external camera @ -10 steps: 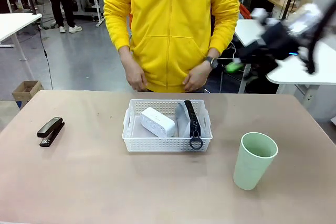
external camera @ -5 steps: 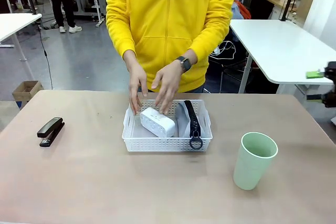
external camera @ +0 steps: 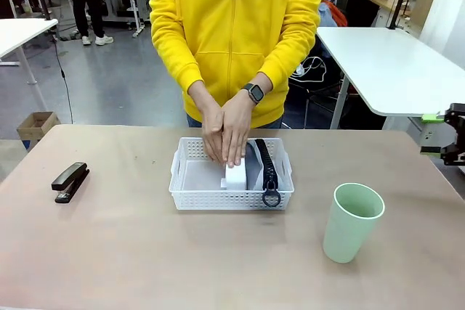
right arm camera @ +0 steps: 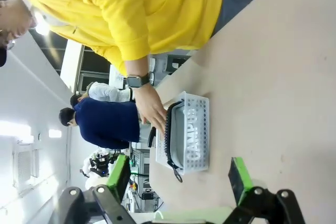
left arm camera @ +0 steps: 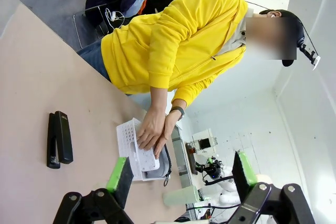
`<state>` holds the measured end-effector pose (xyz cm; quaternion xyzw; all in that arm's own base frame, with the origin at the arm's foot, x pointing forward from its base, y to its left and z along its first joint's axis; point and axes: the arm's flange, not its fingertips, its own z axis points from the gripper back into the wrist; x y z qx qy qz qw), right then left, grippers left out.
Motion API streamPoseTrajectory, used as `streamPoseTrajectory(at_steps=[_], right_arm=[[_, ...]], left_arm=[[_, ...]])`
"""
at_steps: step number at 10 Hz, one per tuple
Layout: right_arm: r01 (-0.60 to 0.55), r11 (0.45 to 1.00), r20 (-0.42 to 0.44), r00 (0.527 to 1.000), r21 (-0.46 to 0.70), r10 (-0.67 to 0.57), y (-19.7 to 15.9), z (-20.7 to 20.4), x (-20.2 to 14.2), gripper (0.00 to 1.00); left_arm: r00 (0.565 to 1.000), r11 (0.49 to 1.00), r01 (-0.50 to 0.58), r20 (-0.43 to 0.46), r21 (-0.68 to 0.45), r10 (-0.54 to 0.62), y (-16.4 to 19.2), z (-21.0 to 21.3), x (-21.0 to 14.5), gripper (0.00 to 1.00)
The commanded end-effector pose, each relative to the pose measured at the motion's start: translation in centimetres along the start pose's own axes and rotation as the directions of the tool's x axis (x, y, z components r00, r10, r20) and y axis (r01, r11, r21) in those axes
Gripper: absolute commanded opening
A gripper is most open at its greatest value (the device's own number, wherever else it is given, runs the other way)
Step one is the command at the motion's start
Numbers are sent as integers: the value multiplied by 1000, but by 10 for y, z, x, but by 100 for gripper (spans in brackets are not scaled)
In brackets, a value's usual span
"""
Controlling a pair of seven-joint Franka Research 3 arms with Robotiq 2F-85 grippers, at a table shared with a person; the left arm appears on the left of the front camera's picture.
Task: Efficiently arrange items inside the basket to fit them all.
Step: Pick up the Digital clock and place it inside the Organizing basket, then pick up the Stapler and place it inside the Organizing basket.
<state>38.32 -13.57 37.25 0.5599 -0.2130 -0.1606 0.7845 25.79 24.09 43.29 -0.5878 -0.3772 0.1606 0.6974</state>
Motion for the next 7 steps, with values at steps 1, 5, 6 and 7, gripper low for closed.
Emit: streamPoseTrajectory(at_steps=[1,5,6,7], right_arm=[[-16,1000,-6,1000,21,17,5,9,-2,100],[-16,1000,-6,1000,21,17,5,9,-2,100],[-16,1000,-6,1000,21,17,5,9,-2,100],[-16,1000,-6,1000,21,17,5,9,-2,100]], left_arm=[[1000,999,20,14,-25,-19,-2,-2,-2,100],[1000,999,20,14,-25,-19,-2,-2,-2,100],[1000,999,20,14,-25,-19,-2,-2,-2,100],[1000,999,20,14,-25,-19,-2,-2,-2,100]])
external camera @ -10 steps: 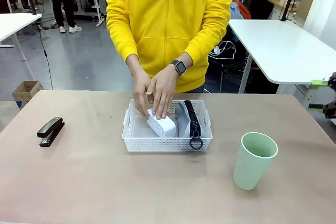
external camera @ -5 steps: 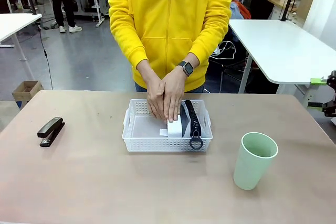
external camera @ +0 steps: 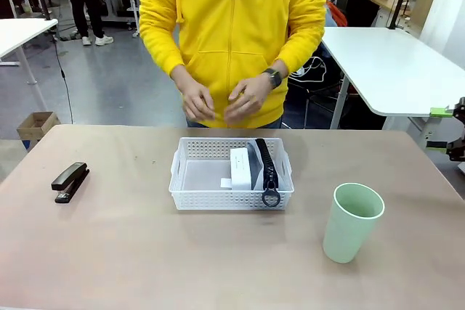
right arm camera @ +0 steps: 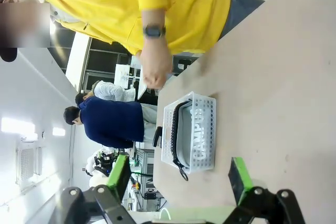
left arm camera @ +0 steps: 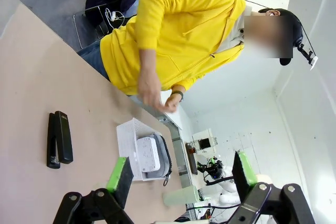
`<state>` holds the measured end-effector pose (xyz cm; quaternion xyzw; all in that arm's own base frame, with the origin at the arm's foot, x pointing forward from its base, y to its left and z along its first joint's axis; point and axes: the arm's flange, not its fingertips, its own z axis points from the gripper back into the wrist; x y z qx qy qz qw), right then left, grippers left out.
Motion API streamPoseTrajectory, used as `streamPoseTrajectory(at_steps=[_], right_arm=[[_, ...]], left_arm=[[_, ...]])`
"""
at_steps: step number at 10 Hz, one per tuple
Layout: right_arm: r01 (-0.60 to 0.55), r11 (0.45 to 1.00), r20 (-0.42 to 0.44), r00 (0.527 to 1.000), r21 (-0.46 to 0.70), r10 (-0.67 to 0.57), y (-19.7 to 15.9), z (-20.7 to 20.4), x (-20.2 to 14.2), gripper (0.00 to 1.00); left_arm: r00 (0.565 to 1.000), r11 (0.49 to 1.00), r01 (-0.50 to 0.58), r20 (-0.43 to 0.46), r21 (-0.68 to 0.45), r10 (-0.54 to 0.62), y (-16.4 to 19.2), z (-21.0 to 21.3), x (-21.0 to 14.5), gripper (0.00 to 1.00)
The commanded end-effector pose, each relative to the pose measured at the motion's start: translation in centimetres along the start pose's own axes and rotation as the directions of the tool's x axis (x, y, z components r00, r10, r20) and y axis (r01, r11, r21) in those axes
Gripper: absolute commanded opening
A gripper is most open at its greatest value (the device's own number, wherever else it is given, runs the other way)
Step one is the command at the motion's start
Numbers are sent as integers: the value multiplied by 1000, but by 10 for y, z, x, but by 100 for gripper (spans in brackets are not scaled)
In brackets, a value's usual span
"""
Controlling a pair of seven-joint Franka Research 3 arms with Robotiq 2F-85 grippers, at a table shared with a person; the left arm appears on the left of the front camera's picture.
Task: Efficiently arrange items inside the basket to fit them all.
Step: Pick up the Stapler and place it inside the Organizing basket.
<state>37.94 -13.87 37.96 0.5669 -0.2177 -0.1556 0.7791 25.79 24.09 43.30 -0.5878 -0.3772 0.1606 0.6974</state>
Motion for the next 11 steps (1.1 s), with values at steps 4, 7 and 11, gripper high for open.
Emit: streamPoseTrajectory(at_steps=[4,7,11], right_arm=[[-8,1000,-8,1000,0,8,0,3,-1,100],[-8,1000,-8,1000,0,8,0,3,-1,100],[-8,1000,-8,1000,0,8,0,3,-1,100]], left_arm=[[953,980,121,-295,157,-70,-32,-50,14,100],[838,899,308,-537,312,-101,-63,-141,9,100],[677,568,631,-733,529,-70,-55,-224,-18,100]])
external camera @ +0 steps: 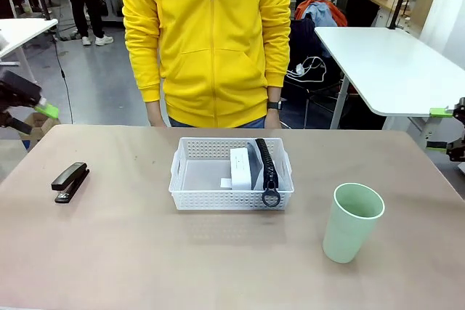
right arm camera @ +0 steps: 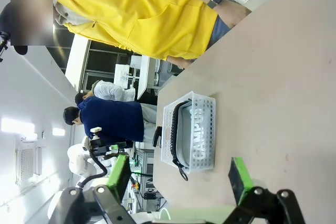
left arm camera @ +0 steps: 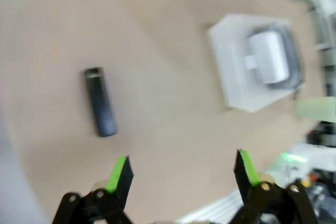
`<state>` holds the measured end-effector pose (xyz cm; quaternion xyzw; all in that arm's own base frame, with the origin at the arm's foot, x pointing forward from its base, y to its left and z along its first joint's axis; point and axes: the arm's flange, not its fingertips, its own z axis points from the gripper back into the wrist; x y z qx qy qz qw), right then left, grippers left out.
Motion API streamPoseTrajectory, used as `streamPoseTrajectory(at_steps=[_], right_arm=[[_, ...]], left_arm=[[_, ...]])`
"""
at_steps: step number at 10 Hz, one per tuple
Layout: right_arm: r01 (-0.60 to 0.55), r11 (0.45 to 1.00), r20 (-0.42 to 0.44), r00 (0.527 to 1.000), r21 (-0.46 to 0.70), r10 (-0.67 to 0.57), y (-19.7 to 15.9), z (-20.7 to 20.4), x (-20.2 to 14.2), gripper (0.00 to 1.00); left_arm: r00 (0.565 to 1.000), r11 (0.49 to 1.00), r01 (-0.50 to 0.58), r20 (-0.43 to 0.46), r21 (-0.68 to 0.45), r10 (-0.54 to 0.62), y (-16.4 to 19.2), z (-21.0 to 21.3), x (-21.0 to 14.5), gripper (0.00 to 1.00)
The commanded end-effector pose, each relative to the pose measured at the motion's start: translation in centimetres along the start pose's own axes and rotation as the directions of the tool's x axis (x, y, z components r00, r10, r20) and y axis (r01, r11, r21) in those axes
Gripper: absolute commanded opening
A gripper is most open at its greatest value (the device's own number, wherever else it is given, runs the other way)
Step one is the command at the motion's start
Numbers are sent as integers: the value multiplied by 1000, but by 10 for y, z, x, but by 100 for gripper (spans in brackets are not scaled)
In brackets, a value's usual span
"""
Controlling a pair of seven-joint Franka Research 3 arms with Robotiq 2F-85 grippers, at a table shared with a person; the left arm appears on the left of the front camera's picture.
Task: Efficiently arrange items inside the basket to fit them all.
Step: Pick up the Stapler and place it inside the Organizing basket.
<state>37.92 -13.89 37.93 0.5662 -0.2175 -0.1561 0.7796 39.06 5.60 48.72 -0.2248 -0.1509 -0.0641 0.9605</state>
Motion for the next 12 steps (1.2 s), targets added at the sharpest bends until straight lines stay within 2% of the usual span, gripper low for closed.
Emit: streamPoseTrajectory(at_steps=[1,2,3,5,6,11,12], right_arm=[[-9,1000,-8,1000,2,9,0,3,-1,100],[-9,1000,-8,1000,2,9,0,3,-1,100],[-9,1000,-8,1000,2,9,0,3,-1,100],[-9,1000,-8,1000,2,9,0,3,-1,100],[-9,1000,-8,1000,2,9,0,3,-1,100],[-9,1000,-8,1000,2,9,0,3,-1,100],[-9,1000,-8,1000,2,9,0,3,-1,100]], left_arm=[[999,979,38,-26,200,-34,6,-32,-2,100],[989,915,73,91,398,-118,6,-57,-6,100],[989,894,99,53,437,-135,5,-73,-7,100],[991,910,105,33,402,-129,5,-79,0,100],[981,907,156,45,391,-189,2,-64,4,100],[981,908,155,51,390,-189,2,-67,8,100],[984,898,174,-39,404,-174,6,-83,15,100]])
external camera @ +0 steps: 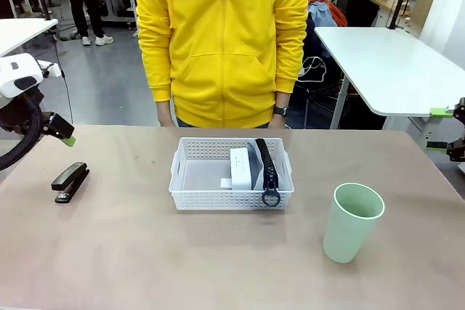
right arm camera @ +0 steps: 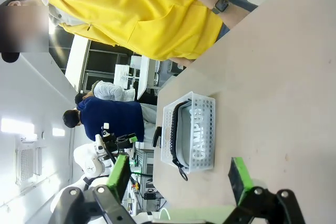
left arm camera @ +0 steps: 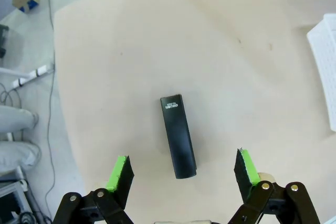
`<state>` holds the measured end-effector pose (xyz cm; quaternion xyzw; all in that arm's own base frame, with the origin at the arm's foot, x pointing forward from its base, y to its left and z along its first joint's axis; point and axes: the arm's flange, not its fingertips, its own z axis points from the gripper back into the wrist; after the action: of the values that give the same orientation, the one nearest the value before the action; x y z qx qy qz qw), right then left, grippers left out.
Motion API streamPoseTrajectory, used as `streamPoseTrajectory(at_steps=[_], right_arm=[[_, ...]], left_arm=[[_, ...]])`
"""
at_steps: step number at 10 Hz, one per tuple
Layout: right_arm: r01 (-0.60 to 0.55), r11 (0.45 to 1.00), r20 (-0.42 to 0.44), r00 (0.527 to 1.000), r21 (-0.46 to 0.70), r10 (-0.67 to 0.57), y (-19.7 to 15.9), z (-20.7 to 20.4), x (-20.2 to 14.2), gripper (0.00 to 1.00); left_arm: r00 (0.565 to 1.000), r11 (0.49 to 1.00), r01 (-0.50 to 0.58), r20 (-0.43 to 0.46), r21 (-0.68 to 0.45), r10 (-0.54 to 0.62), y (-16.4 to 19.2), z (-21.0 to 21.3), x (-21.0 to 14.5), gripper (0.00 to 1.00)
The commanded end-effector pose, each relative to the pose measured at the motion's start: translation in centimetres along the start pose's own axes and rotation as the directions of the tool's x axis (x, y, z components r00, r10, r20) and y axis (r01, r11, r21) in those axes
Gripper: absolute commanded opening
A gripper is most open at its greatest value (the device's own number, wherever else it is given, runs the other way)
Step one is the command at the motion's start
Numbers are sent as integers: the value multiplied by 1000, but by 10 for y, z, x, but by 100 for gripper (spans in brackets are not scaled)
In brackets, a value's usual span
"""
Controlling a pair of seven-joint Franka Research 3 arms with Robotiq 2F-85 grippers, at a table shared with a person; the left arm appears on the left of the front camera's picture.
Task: Efficiently arrange items inside the basket to fit them all.
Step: Pick up the Stapler and place it inside the Organizing basket.
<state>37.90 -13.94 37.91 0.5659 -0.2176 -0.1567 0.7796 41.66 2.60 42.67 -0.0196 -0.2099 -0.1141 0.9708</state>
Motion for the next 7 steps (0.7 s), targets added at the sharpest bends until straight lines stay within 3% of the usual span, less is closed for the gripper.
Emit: streamPoseTrajectory(at_steps=[1,7], right_arm=[[-9,1000,-9,1000,3,9,0,2,-1,100],[-9,1000,-9,1000,3,9,0,2,-1,100]], left_arm=[[994,1000,-3,-107,17,5,1,-31,14,100],[919,998,-49,-390,36,59,9,-133,25,100]])
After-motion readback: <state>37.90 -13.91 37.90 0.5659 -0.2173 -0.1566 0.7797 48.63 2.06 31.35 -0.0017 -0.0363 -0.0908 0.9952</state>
